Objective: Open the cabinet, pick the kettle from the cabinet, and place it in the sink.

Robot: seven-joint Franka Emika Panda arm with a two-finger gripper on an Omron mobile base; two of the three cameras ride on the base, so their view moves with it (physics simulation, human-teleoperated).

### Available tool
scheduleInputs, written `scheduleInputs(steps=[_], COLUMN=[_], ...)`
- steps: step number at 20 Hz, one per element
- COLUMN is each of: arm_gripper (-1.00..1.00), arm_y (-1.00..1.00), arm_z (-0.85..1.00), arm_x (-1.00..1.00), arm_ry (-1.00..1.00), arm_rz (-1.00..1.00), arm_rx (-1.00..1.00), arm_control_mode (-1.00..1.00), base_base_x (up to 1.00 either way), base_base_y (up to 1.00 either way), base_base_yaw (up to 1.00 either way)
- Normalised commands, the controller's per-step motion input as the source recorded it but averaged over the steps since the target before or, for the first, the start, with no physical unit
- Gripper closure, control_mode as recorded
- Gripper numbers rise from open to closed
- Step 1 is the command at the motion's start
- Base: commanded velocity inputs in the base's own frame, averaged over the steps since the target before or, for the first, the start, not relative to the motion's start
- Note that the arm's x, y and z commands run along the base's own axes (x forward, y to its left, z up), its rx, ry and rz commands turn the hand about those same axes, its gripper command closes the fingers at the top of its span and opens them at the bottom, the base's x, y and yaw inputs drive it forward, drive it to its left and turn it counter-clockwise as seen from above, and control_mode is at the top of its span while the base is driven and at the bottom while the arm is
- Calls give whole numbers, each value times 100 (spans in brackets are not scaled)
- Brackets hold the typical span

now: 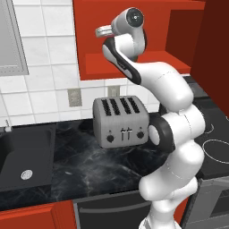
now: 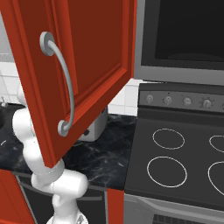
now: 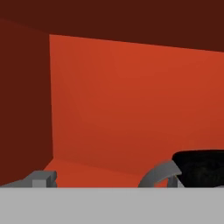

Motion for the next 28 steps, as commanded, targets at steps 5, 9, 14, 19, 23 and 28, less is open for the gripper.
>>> scheduleInputs(steps=[5,9,14,19,23,28], arm_gripper=[-100,-100,-100,-100,-100,-100], arm_y=[0,0,4,8,12,13], arm_z=[-4,-6,-6,-6,-1,0], arm_x=[20,24,15,6,3,1], arm_ry=[0,0,0,0,-3,-6], arm_rz=[-1,-1,-1,-1,0,0], arm_rx=[0,0,0,0,0,0], arm_control_mode=[-100,-100,-100,-100,-100,-100], base_base_x=[0,0,0,0,0,0], base_base_y=[0,0,0,0,0,0], base_base_yaw=[0,0,0,0,0,0])
